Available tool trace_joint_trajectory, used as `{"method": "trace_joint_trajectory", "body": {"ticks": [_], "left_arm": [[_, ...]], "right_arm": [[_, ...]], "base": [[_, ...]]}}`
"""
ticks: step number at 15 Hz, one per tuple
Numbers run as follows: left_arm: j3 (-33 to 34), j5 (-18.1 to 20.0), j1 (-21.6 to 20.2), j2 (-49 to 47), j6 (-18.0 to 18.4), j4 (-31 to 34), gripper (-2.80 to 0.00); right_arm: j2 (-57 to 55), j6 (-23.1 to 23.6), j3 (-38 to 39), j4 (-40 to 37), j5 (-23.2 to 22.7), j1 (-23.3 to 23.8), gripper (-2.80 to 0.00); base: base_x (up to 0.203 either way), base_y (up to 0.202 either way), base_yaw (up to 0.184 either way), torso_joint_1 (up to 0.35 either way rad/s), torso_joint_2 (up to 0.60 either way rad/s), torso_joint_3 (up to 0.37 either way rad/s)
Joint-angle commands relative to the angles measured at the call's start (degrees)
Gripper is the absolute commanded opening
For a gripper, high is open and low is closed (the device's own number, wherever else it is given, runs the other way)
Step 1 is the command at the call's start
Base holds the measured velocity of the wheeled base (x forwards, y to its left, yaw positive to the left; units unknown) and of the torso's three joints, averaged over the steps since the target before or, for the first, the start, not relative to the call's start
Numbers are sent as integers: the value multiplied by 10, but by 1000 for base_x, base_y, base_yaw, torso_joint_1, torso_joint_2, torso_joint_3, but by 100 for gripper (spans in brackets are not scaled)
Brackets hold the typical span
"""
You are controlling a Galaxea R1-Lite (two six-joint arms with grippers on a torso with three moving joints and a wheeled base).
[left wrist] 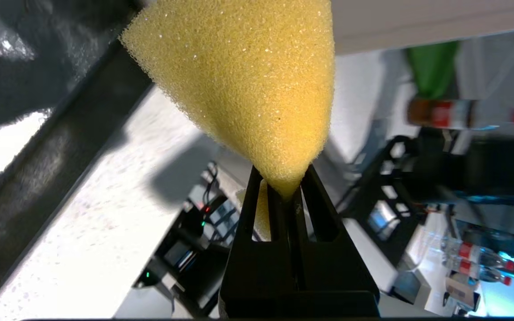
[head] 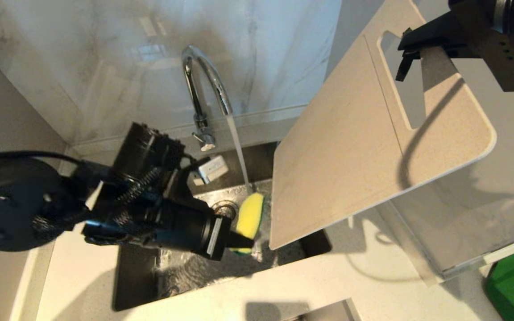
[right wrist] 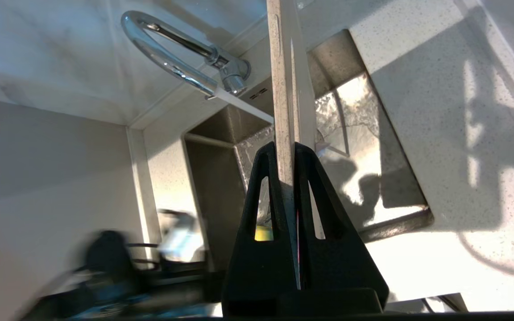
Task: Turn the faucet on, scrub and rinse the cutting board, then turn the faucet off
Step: Scrub the cutting board underwater
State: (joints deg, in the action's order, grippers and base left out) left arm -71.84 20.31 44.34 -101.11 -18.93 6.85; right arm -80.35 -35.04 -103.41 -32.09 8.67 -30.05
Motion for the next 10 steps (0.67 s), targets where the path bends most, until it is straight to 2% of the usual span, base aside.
{"method": "trace_joint_trajectory", "body": {"ticks": [1, 7, 8, 10], "left_arm": [[-107, 1, 19, 42, -1, 78, -280], [-369, 1, 32, -114, -2, 171, -280], [-404, 2, 33, -144, -2, 179, -280], [-421, 3, 34, -180, -1, 165, -280]], "right_arm": [[6, -4, 1, -2, 2, -18, -280], [7, -14, 1, -2, 2, -31, -280], [7, -14, 3, -2, 2, -31, -280], [7, -15, 6, -2, 2, -32, -280]], "base": [[0, 0, 0, 0, 0, 0], [0, 0, 0, 0, 0, 0], [0, 0, 0, 0, 0, 0], [0, 0, 0, 0, 0, 0]]}}
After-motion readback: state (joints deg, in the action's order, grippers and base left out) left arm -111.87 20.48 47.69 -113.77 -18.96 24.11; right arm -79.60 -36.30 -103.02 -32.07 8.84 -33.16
